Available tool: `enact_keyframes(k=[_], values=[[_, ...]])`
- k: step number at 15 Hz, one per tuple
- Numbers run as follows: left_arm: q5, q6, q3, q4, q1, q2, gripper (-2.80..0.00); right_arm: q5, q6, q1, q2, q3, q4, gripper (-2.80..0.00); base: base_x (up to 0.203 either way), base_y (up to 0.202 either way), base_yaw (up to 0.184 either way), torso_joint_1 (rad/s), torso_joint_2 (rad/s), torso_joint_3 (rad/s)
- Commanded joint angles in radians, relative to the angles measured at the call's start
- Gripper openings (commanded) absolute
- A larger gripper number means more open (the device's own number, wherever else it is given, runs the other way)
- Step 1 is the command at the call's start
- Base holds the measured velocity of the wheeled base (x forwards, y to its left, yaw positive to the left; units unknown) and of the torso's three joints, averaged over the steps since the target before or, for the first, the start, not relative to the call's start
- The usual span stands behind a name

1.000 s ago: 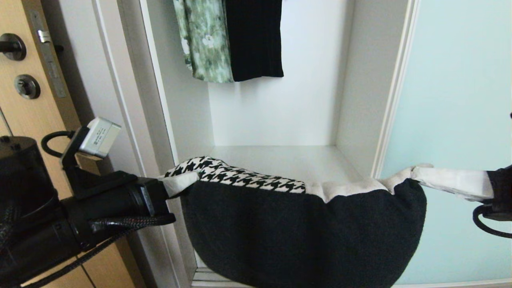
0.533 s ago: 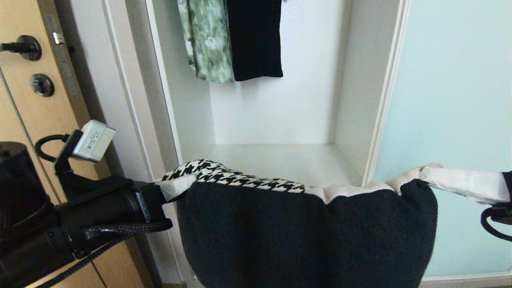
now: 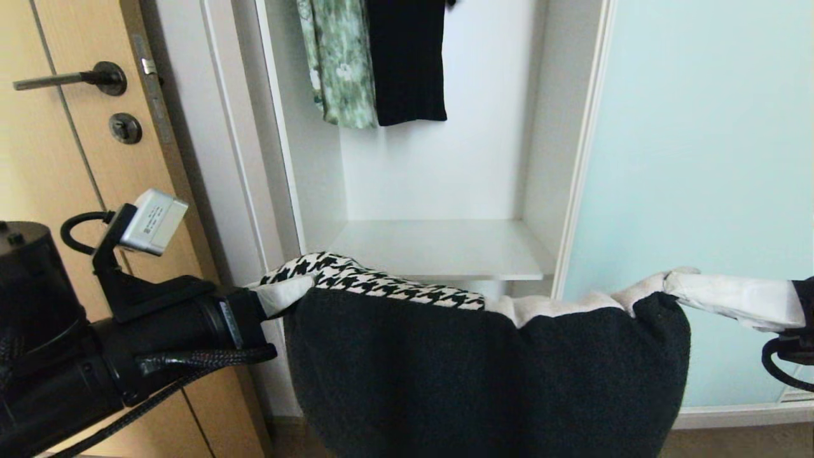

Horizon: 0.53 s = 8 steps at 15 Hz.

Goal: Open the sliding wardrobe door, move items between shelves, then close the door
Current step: Place the pillow on the lower shelf

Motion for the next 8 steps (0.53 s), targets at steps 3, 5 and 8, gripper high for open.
enact_keyframes(k=[3, 5, 8], values=[[-0.005, -0.007, -0.007, -0.002, 0.0, 0.013, -2.8, 0.004, 0.002, 0.001, 0.016, -0.001, -0.002, -2.8, -0.193, 0.0, -0.002, 0.002, 0.0, 0.003], [0.007, -0.015, -0.033, -0.004, 0.001, 0.046, -2.8, 0.004, 0.002, 0.004, 0.022, 0.001, -0.002, -2.8, -0.137, 0.0, -0.002, 0.003, 0.0, 0.003], [0.007, -0.031, -0.02, -0.005, 0.001, 0.061, -2.8, 0.002, 0.002, 0.023, 0.027, 0.001, -0.002, -2.8, 0.0, 0.0, 0.0, 0.0, 0.0, 0.0]])
